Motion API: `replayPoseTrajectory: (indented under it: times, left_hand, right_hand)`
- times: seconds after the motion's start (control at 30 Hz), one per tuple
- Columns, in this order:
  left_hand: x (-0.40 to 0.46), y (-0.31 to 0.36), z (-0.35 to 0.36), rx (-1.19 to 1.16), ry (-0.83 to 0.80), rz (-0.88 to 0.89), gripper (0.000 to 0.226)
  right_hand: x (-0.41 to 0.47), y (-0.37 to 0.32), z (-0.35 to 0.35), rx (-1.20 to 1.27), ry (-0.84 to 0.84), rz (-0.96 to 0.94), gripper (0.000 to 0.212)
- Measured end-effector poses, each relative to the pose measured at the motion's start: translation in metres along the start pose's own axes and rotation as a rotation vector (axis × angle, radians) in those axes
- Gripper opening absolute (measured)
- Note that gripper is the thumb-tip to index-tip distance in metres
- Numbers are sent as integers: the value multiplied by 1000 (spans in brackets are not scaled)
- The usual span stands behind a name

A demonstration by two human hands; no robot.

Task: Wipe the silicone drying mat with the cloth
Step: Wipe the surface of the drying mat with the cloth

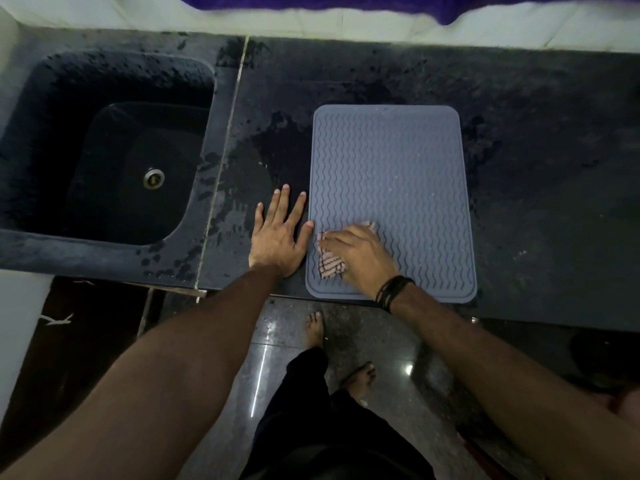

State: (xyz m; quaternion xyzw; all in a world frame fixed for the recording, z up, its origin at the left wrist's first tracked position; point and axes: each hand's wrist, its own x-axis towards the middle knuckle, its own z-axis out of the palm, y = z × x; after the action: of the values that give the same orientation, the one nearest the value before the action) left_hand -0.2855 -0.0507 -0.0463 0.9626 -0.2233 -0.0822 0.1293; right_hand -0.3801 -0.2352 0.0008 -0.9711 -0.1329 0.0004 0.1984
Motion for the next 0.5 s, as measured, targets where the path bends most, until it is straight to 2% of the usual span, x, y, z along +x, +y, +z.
replayPoseTrajectory:
  times: [0.2, 0.37, 0.5]
  left_hand:
    - [-1, 1, -2, 7, -9, -12, 64]
    - [0, 2, -2, 24, -16, -4, 64]
    - [0, 2, -3, 15, -17, -11, 63]
  right_hand:
    - [-11, 1, -4, -22, -45, -82, 62]
    - [38, 13, -23, -73, 28, 39, 67]
    - [75, 22, -30, -30, -34, 121, 62]
